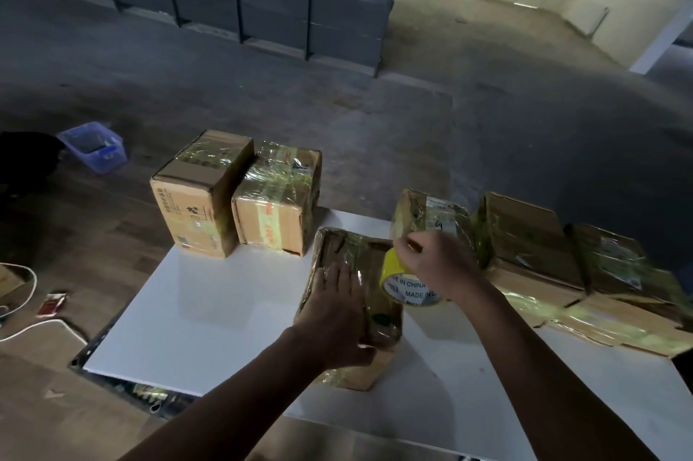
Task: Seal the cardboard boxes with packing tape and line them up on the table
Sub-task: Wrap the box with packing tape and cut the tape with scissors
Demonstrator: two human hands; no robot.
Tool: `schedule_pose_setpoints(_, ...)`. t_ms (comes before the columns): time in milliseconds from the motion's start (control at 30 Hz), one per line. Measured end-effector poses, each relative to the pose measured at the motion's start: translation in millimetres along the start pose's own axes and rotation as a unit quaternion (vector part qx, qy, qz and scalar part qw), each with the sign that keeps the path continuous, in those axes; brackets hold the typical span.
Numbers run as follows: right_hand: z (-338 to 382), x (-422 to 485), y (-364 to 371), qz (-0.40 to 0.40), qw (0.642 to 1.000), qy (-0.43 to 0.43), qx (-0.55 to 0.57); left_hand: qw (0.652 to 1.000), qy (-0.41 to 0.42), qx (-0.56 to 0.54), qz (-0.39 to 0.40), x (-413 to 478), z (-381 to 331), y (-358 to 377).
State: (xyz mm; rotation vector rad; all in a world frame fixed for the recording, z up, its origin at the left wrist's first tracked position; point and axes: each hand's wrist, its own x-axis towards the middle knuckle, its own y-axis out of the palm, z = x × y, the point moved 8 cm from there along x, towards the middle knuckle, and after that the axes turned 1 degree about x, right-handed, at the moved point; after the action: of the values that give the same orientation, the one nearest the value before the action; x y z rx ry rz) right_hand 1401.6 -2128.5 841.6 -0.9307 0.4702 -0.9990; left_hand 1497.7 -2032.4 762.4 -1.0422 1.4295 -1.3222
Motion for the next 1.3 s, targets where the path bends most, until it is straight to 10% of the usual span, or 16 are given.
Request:
schedule_pose_setpoints(333,-38.0,-18.4,-2.5,-0.026,0.98,0.064,0.184,0.998,0.031,-0.052,-0.005,11.4,-15.7,12.1)
schedule_pose_setpoints(1300,-115.1,-44.0,56.5,0.037,0.991,0.115,0.063,0.997,0.033,0.065,0.031,32.8,-62.8,-20.7)
